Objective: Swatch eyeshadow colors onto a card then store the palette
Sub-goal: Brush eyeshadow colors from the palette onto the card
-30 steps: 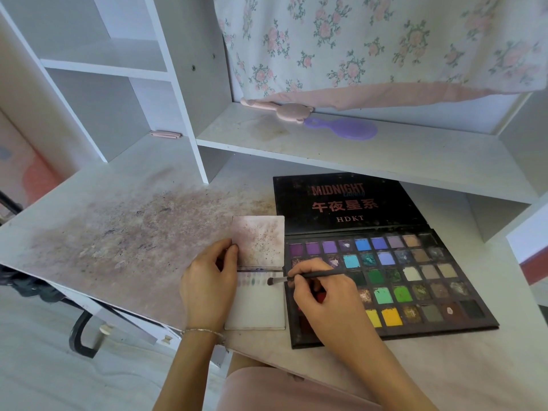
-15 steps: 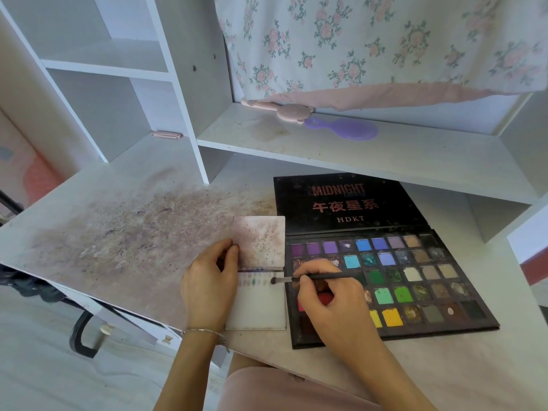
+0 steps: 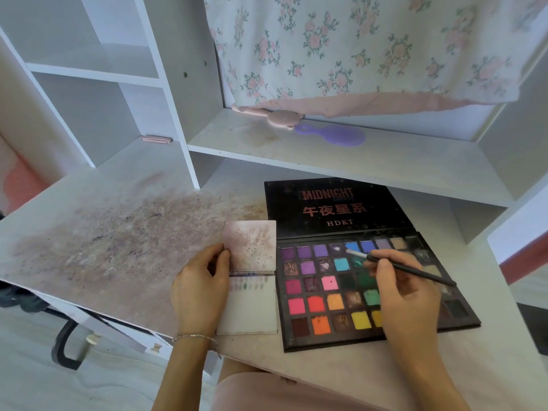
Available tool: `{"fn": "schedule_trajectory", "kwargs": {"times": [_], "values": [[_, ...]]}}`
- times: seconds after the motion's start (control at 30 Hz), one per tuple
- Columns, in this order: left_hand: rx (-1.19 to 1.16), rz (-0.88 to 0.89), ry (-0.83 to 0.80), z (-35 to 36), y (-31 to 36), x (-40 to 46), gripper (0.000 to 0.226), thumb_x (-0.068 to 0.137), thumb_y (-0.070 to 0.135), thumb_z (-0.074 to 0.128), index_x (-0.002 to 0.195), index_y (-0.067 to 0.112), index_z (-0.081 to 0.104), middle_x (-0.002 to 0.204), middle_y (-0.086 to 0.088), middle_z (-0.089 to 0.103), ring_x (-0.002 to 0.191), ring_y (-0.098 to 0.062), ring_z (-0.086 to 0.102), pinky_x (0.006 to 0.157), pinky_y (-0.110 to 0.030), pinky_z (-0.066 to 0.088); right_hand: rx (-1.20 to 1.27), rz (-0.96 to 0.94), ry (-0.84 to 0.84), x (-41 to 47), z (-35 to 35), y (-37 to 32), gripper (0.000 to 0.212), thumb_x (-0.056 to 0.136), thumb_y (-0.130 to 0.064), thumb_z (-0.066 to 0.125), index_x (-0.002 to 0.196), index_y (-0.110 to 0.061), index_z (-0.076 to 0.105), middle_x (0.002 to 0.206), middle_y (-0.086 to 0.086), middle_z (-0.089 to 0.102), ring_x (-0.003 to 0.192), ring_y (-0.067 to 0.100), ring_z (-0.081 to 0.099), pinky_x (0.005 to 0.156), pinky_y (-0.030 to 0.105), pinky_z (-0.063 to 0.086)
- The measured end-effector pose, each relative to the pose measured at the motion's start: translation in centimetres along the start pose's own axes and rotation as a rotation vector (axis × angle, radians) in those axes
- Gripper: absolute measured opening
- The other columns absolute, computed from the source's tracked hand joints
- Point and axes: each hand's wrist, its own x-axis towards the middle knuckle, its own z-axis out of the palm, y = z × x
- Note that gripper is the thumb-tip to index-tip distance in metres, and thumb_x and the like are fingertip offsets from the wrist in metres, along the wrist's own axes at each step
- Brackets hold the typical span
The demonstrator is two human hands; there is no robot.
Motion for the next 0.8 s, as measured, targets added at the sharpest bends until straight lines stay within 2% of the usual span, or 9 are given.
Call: {"fn": "schedule_trajectory", "kwargs": {"times": [0.1, 0.17, 0.33, 0.57, 0.67, 0.8], "values": [[0.002, 0.007, 0.001, 0.0, -0.1, 0.0, 0.016, 0.087, 0.018, 0.058, 0.096, 0.018, 0.071, 0.073, 0.003, 0.063, 0.069, -0.016, 0.054, 0.061, -0.024, 0.036, -0.036, 0.05, 0.069, 0.5, -2.2, 0.6, 0.033, 0.09, -0.006, 0.047, 0.081, -0.036, 0.057, 0.078, -0.017, 0.067, 0.081, -0.008, 0.061, 0.051, 0.007, 0.048], [-0.005, 0.009, -0.005, 0.0, -0.1, -0.1, 0.015, 0.087, 0.018, 0.058, 0.096, 0.017, 0.071, 0.074, 0.002, 0.064, 0.07, -0.016, 0.054, 0.063, -0.025, 0.038, -0.08, 0.047, 0.122, 0.8, -3.5, 0.9, 0.031, 0.09, -0.006, 0.047, 0.082, -0.033, 0.057, 0.075, -0.016, 0.066, 0.078, -0.011, 0.06, 0.051, 0.003, 0.045], [-0.016, 0.014, -0.017, -0.1, -0.1, -0.2, 0.015, 0.088, 0.017, 0.058, 0.095, 0.016, 0.071, 0.08, -0.005, 0.069, 0.074, -0.022, 0.058, 0.064, -0.028, 0.04, -0.138, 0.083, 0.221, 1.4, -5.9, 2.1, 0.016, 0.092, -0.008, 0.045, 0.09, -0.017, 0.058, 0.081, -0.012, 0.06, 0.076, -0.017, 0.056, 0.05, 0.0, 0.041], [0.006, 0.035, -0.024, -0.1, -0.2, -0.3, 0.016, 0.088, 0.017, 0.057, 0.098, 0.013, 0.07, 0.085, -0.008, 0.069, 0.072, -0.016, 0.051, 0.06, -0.026, 0.034, -0.208, 0.121, 0.365, 1.5, -6.6, 3.1, 0.015, 0.092, -0.012, 0.045, 0.091, -0.02, 0.057, 0.08, -0.014, 0.058, 0.073, -0.017, 0.054, 0.053, -0.001, 0.039], [0.003, 0.03, -0.033, -0.1, -0.2, -0.2, 0.017, 0.088, 0.017, 0.057, 0.099, 0.012, 0.07, 0.087, -0.01, 0.07, 0.075, -0.021, 0.056, 0.067, -0.028, 0.036, -0.247, 0.132, 0.367, 1.6, -6.6, 3.2, 0.016, 0.092, -0.013, 0.045, 0.09, -0.024, 0.056, 0.078, -0.016, 0.057, 0.073, -0.016, 0.053, 0.053, 0.001, 0.039], [-0.007, 0.02, -0.035, -0.1, -0.1, -0.2, 0.017, 0.088, 0.016, 0.057, 0.099, 0.012, 0.07, 0.088, -0.012, 0.07, 0.082, -0.03, 0.061, 0.07, -0.029, 0.037, -0.318, 0.121, 0.307, 1.7, -6.5, 3.5, 0.015, 0.093, -0.014, 0.045, 0.096, -0.02, 0.058, 0.079, -0.012, 0.055, 0.076, -0.021, 0.051, 0.051, -0.003, 0.037]]}}
